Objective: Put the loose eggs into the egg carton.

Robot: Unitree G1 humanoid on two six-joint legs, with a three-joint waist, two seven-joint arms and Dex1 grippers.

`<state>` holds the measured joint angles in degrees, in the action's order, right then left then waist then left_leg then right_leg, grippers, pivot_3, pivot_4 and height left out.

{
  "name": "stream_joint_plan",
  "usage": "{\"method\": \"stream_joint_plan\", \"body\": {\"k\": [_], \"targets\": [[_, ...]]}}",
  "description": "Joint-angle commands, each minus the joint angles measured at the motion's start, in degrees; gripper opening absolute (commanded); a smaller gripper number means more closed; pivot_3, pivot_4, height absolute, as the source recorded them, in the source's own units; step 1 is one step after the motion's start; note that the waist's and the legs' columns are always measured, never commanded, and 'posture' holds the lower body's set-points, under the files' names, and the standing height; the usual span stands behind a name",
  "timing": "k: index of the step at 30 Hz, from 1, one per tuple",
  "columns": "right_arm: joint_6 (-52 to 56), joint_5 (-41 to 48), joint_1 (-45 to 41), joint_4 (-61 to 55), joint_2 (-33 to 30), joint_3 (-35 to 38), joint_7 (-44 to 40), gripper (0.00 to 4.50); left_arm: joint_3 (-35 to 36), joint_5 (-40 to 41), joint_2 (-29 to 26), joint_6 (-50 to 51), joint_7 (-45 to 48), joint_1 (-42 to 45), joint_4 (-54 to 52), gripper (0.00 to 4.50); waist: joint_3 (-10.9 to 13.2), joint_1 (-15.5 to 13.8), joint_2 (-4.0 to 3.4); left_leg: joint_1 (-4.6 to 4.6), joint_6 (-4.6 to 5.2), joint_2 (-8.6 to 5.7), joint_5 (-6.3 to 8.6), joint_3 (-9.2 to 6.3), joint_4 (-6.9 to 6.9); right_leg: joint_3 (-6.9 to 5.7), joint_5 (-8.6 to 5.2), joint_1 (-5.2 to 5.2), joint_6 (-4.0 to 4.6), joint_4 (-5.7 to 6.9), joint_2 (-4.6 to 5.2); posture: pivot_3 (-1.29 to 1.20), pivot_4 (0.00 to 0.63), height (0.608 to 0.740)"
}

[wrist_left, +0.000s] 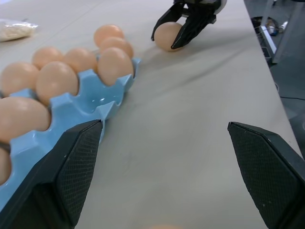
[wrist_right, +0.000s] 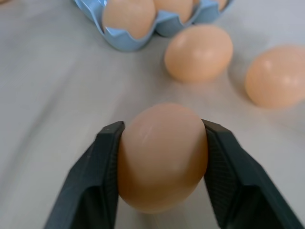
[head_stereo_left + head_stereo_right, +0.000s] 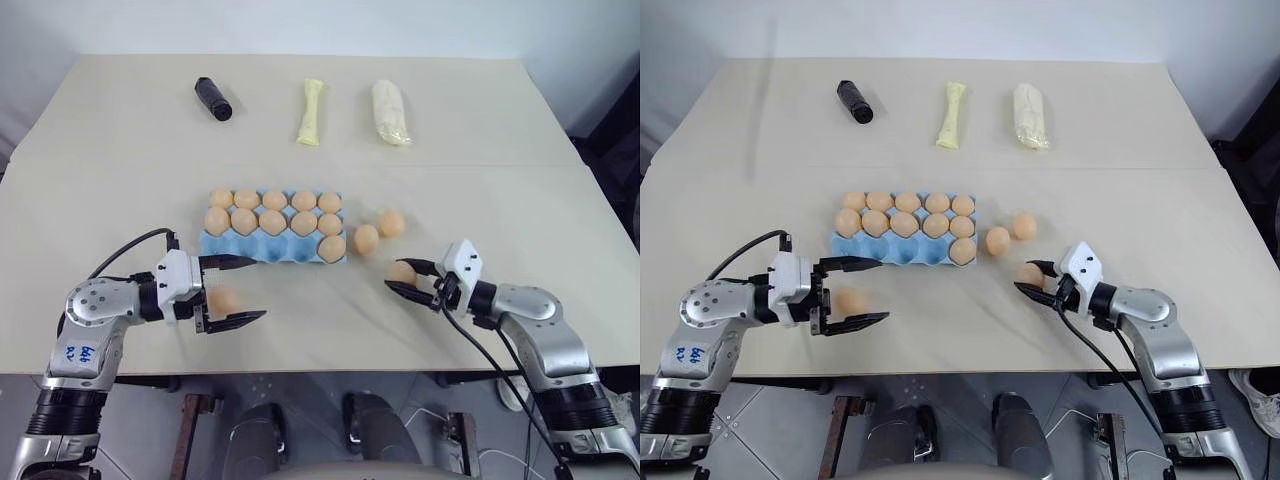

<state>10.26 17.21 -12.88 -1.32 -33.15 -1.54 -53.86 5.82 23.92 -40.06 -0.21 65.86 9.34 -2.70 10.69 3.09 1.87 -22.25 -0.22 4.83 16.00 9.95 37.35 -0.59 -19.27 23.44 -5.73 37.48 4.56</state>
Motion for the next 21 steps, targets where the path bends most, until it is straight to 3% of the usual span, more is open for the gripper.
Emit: {"method": "stream_joint_plan", "body": {"k": [1, 8, 12, 17, 21], "targets": [[0.8, 2.7, -2.4, -4.3, 0.7, 0.6, -0.8, 1.86, 3.5, 1.8, 0.0, 1.0, -2.8, -0.7, -2.5, 4.50, 0.0, 0.0, 0.00, 0.00, 0.00, 0.00, 0.00, 0.00, -0.01, 0.00, 0.00, 0.00, 0.00, 0.00, 0.00, 0.00, 0.150, 0.740], [9.1, 2.2, -15.1, -9.0, 9.7, -7.0, 4.9, 1.86, 11.6, 3.5, -0.6, 2.9, -7.0, -4.9, 1.0, 4.50, 0.0, 1.0, -0.01, 0.02, -0.17, 0.34, -0.07, -0.05, -0.01, -0.05, 0.11, 0.06, 0.22, 0.06, 0.01, 0.00, 0.150, 0.740], [5.1, -4.7, -23.2, 1.1, 17.6, -13.9, 7.9, 1.86, 13.5, 3.2, -1.0, 2.9, -7.8, -6.8, 0.9, 4.50, 0.0, 1.5, 0.00, -0.04, -0.34, 0.44, -0.16, -0.11, -0.10, -0.23, 0.13, 0.18, 0.41, 0.09, -0.02, 0.00, 0.150, 0.740], [0.2, -7.1, -25.9, 9.5, 20.6, -14.6, 7.5, 1.86, 13.8, 3.4, -0.5, 3.2, -9.3, -8.2, -1.6, 4.50, 0.0, 1.1, 0.00, -0.17, -0.56, 0.29, -0.28, -0.16, -0.12, -0.51, 0.14, 0.21, 0.37, 0.08, 0.01, 0.00, 0.150, 0.740], [-1.0, -7.2, -25.7, 10.8, 21.5, -15.1, 6.4, 3.19, 14.1, 3.8, -0.4, 3.7, -10.3, -9.5, -3.4, 4.50, 0.0, 1.5, 0.00, -0.19, -0.42, 0.26, -0.15, 0.00, -0.13, -0.65, 0.16, 0.22, 0.32, -0.03, 0.10, 0.00, 0.150, 0.740]]}}
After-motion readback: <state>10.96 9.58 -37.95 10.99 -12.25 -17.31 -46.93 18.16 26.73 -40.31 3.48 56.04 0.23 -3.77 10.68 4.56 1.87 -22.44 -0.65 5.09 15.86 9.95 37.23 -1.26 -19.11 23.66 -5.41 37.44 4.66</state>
